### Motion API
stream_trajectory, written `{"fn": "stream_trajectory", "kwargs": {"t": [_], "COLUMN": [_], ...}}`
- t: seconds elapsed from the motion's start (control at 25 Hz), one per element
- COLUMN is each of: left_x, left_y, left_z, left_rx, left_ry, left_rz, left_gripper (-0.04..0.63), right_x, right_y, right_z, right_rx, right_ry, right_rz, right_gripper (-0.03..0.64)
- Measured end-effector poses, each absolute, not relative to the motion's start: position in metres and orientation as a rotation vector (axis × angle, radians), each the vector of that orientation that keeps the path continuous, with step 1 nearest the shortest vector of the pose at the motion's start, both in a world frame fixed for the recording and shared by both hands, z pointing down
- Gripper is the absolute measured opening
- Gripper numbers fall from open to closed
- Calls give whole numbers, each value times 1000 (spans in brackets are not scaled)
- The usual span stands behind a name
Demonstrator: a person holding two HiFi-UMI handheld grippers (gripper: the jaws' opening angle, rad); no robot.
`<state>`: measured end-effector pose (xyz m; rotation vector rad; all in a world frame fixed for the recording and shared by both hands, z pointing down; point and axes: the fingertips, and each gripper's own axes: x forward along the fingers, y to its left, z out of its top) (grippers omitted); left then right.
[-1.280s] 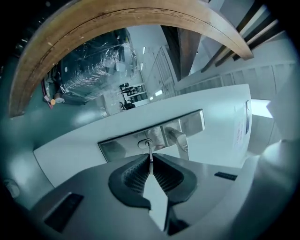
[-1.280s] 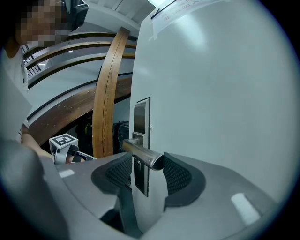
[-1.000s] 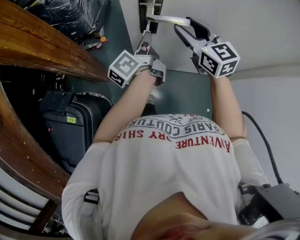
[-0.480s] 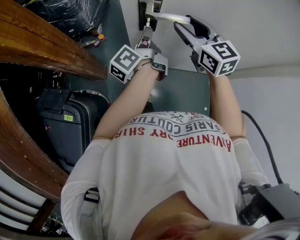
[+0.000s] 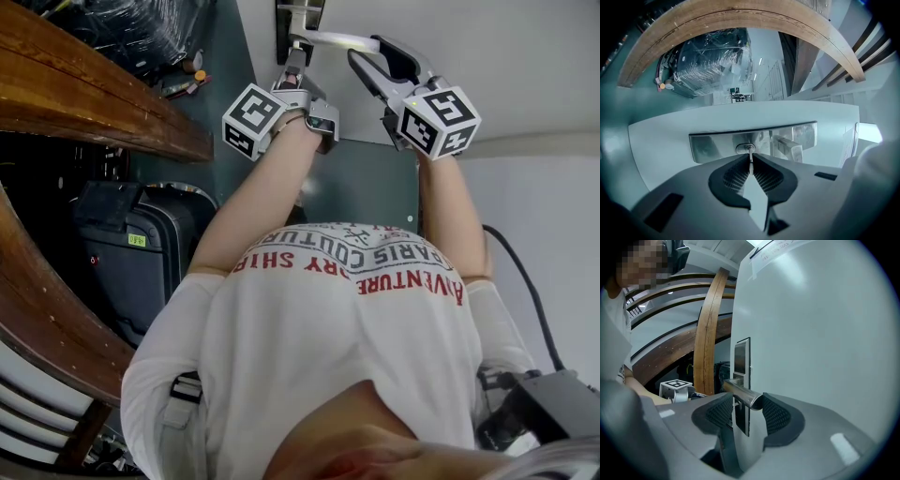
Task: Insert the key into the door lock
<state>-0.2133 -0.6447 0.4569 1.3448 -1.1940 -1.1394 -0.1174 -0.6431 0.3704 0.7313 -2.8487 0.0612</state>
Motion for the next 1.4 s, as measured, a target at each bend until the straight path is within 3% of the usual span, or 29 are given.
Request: {"fn": "stream_trajectory", "kwargs": {"t": [0.68, 0.92, 1.12, 1.28, 1.4], "left_x": [-213, -208, -132, -76, -48], "left_y": [-649, -584, -470, -367, -298], "left_z": [453, 430, 375, 365, 375], "left_rx": [1595, 1832, 2348, 2534, 2569], "left_ry": [-1226, -1390, -1437, -1400, -1368], "left_rz": [-985, -753, -275, 15, 199], "left_gripper": [31, 38, 13, 3, 3], "right_x": [-110, -79, -63, -40, -23], "right_y": [-648, -591, -461, -366, -304], "right_z": [372, 387, 396, 387, 386], "right_rx": [781, 731, 508, 407, 332], "right_ry": [-2805, -2745, -2760, -2794, -2795], "right_rz": [-23, 3, 77, 87, 122], "right_gripper": [186, 184, 182, 25, 2]}}
